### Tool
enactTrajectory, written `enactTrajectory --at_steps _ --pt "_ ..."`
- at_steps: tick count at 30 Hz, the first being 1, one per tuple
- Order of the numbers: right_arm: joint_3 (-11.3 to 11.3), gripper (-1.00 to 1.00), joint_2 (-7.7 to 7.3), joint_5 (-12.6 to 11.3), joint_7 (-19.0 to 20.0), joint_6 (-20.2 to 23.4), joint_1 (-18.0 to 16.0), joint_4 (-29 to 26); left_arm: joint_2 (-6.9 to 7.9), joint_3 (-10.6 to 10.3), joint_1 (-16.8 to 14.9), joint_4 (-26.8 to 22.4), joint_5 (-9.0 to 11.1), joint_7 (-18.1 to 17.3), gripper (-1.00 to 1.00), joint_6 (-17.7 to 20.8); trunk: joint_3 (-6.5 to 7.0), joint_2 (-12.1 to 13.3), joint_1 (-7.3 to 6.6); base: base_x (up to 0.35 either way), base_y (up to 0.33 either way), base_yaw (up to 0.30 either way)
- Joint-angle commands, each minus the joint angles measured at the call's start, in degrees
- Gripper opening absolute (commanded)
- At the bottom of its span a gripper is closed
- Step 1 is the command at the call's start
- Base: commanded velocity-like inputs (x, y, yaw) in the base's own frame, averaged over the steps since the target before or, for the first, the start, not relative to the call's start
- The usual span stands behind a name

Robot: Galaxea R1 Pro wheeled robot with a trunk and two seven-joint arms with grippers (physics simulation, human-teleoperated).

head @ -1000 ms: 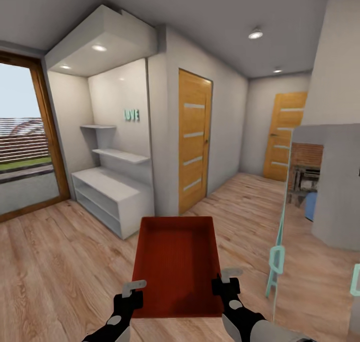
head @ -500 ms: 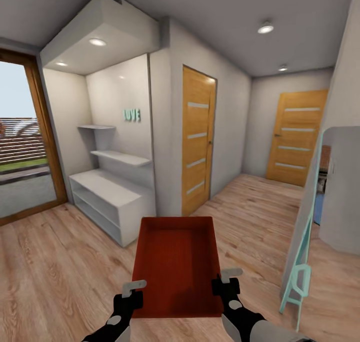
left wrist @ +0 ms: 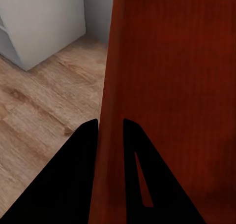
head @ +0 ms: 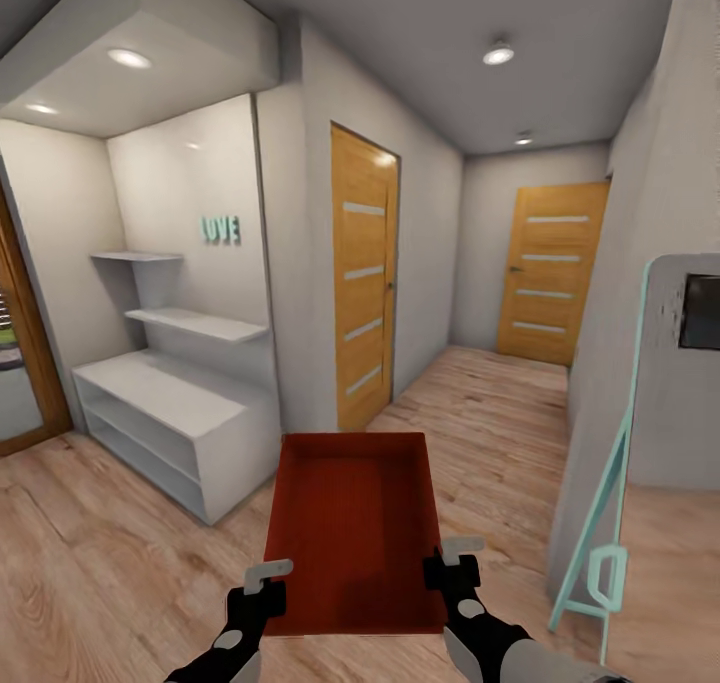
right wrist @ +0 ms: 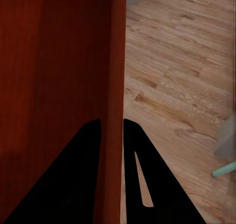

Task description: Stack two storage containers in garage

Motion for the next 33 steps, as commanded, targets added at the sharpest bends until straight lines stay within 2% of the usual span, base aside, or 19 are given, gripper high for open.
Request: enactTrajectory --at_steps 1,33 --pt "-2.48 -1.00 0.01 -0.52 1.68 0.09 -0.09 0.20 0.07 0.62 -0.04 -0.29 -0.90 0.63 -1.00 -0.31 -0.07 -0.06 0.04 0.306 0.202 -0.275" --pt "-2.53 -1.00 -0.01 -0.52 1.69 0.09 -0.04 0.17 0.07 0.62 -0.04 -0.29 -0.90 0.63 -1.00 -0.32 0.59 -0.06 0.04 0.303 0.214 -0.275"
